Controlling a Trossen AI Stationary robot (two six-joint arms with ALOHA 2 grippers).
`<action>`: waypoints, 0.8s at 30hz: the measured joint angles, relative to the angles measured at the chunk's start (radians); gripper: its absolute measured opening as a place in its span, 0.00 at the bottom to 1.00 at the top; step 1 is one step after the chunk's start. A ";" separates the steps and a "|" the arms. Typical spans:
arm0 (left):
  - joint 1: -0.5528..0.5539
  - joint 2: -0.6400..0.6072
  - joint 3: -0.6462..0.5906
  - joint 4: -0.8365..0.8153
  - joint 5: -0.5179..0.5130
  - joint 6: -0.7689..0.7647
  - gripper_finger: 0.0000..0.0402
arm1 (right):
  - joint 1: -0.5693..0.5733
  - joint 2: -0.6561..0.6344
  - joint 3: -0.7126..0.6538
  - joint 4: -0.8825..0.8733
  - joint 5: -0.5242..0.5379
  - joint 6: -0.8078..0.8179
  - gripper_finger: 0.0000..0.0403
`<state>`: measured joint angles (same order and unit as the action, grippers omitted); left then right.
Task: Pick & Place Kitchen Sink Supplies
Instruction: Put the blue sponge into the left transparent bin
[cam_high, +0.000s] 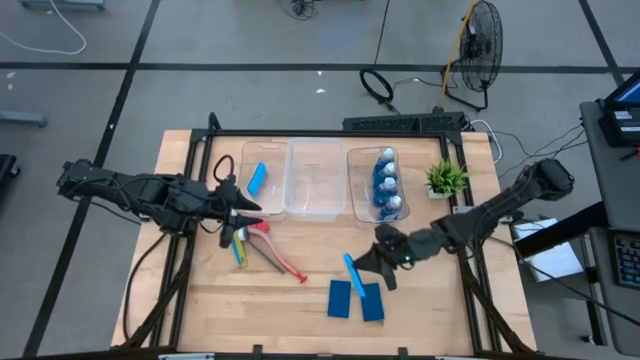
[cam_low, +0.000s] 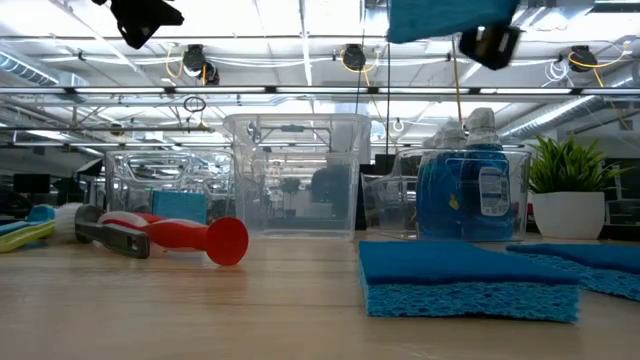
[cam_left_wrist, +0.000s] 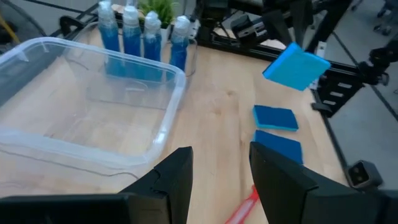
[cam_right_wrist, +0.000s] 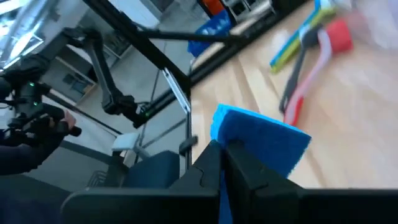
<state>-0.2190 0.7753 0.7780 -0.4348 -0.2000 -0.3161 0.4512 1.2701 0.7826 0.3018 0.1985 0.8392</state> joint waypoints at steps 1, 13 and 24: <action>0.004 0.000 0.000 -0.001 -0.009 0.000 0.41 | -0.020 0.000 0.000 0.015 -0.021 -0.023 0.00; 0.110 -0.027 0.001 -0.006 -0.011 0.052 0.41 | -0.196 0.000 0.001 0.192 -0.100 -0.223 0.00; 0.201 -0.051 0.001 0.032 -0.010 0.007 0.41 | -0.287 0.000 0.001 0.299 -0.100 -0.314 0.00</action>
<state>-0.0181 0.7241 0.7792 -0.4027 -0.2096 -0.3092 0.1643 1.2697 0.7837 0.6006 0.0990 0.5249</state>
